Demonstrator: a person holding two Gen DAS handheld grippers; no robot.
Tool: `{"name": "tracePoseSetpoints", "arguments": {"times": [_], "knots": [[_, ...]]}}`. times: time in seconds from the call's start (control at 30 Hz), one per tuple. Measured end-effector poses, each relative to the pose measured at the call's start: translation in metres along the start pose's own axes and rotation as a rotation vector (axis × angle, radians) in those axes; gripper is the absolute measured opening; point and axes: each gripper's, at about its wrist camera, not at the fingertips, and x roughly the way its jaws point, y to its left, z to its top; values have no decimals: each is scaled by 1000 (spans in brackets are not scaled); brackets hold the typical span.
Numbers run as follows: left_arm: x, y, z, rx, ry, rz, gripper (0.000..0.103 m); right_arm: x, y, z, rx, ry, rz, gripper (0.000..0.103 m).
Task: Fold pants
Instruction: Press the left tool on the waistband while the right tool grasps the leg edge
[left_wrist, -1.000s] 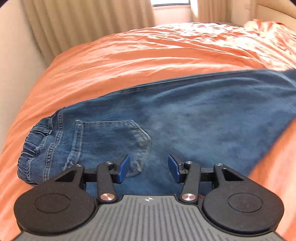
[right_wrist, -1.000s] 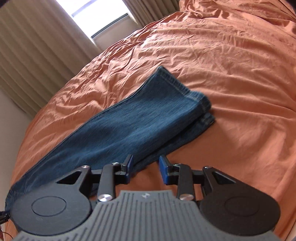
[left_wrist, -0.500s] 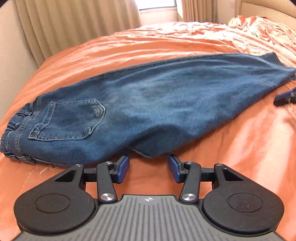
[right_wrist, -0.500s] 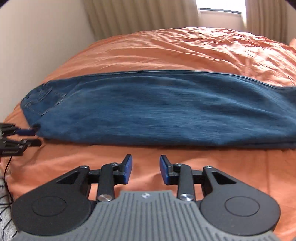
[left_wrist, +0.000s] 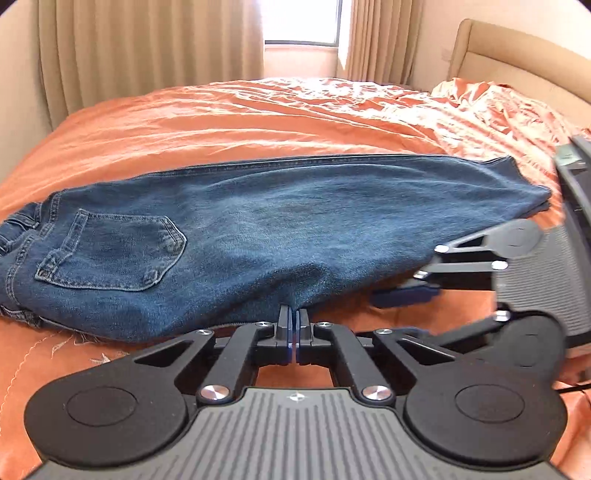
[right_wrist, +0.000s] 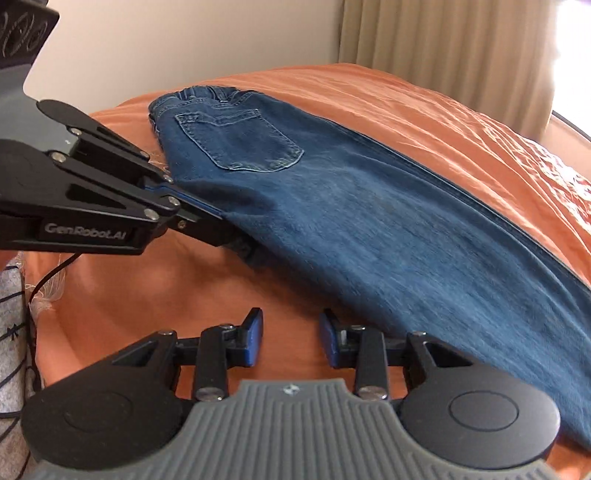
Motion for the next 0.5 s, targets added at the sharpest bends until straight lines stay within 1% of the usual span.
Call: {"name": "tracePoseSetpoints", "arguments": {"times": [0.1,0.17,0.23,0.27,0.33,0.4,0.5], "knots": [[-10,9,-2,-30,11,-24,0,11,5,10,-50,1,-34,31],[-16,22,-2,-72,0,-10,0,17,4,16,-64,2,-48,32],[-19,36,0,-98,-13,31,0,19,3,19,-63,7,-42,34],[-19,44,1,-104,-14,68,1,19,3,19,-67,9,-36,37],[-17,59,3,-114,-8,112,1,17,8,16,-102,13,-30,41],[-14,73,5,-124,-2,143,1,13,14,12,-145,9,-32,41],[-8,90,6,-106,21,186,1,10,18,7,-175,3,-25,41]]}}
